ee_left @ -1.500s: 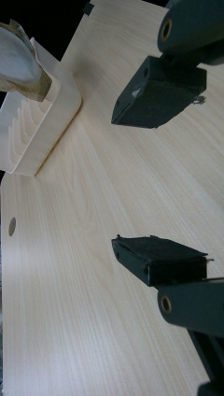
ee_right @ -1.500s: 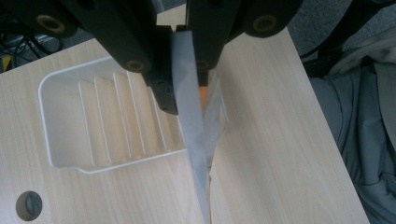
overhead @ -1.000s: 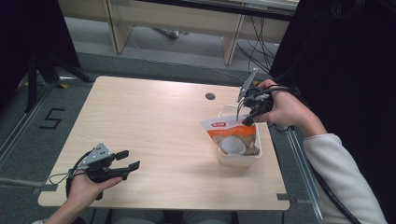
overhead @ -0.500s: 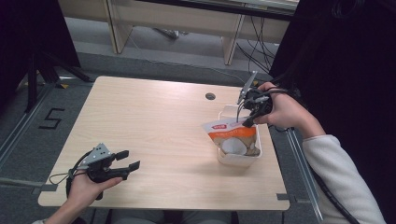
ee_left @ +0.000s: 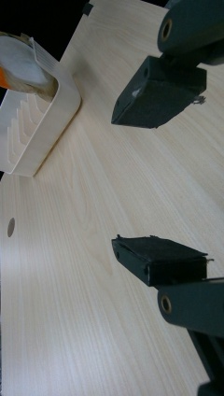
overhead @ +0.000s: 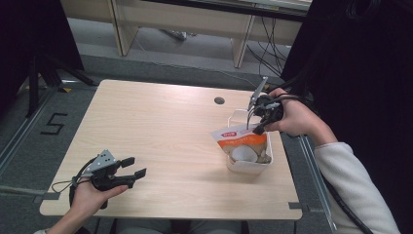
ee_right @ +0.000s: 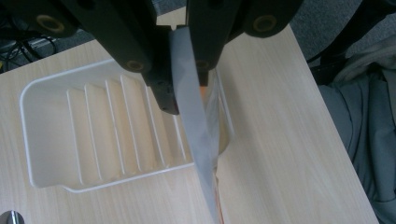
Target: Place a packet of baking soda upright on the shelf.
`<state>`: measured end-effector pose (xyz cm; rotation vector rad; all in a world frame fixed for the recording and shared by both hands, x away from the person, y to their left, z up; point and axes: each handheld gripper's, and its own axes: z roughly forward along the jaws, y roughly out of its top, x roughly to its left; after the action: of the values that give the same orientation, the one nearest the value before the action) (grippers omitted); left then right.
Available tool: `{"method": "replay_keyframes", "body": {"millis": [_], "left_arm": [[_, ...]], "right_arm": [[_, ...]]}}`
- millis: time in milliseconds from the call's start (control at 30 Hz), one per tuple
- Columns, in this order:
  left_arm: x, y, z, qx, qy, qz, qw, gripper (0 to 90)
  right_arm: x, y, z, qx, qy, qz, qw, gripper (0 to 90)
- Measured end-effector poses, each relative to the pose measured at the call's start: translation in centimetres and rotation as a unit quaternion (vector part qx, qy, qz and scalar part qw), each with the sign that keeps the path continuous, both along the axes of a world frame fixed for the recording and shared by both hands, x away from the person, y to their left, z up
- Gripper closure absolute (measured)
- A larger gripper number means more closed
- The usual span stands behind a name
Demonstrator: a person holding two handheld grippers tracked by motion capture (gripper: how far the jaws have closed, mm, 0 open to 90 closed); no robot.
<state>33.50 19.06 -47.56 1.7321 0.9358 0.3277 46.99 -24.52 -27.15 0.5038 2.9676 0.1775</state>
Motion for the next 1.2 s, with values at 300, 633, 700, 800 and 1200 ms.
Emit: {"method": "replay_keyframes", "body": {"millis": [300,633,700,800,1200], "left_arm": [[0.0,0.0,0.0,0.003,0.001,0.0,1.0,33.4],[0.0,0.0,0.0,0.003,0.001,0.0,1.0,33.4],[0.0,0.0,0.0,0.004,0.001,0.0,1.0,33.4],[-0.1,-0.1,0.0,-0.001,0.005,0.004,1.0,33.4],[0.0,0.0,0.0,0.003,0.001,0.001,1.0,33.4]], "right_arm": [[0.2,-0.2,-0.8,0.003,0.003,0.0,1.0,90.0],[0.2,-1.1,-1.9,0.019,0.011,-0.01,0.9997,90.0],[0.1,-1.3,-2.1,0.019,0.012,-0.016,0.9996,90.0],[0.2,-1.5,-2.6,0.015,0.014,-0.016,0.9997,90.0],[0.5,-2.2,-3.7,0.001,0.025,-0.026,0.9994,90.0]]}}
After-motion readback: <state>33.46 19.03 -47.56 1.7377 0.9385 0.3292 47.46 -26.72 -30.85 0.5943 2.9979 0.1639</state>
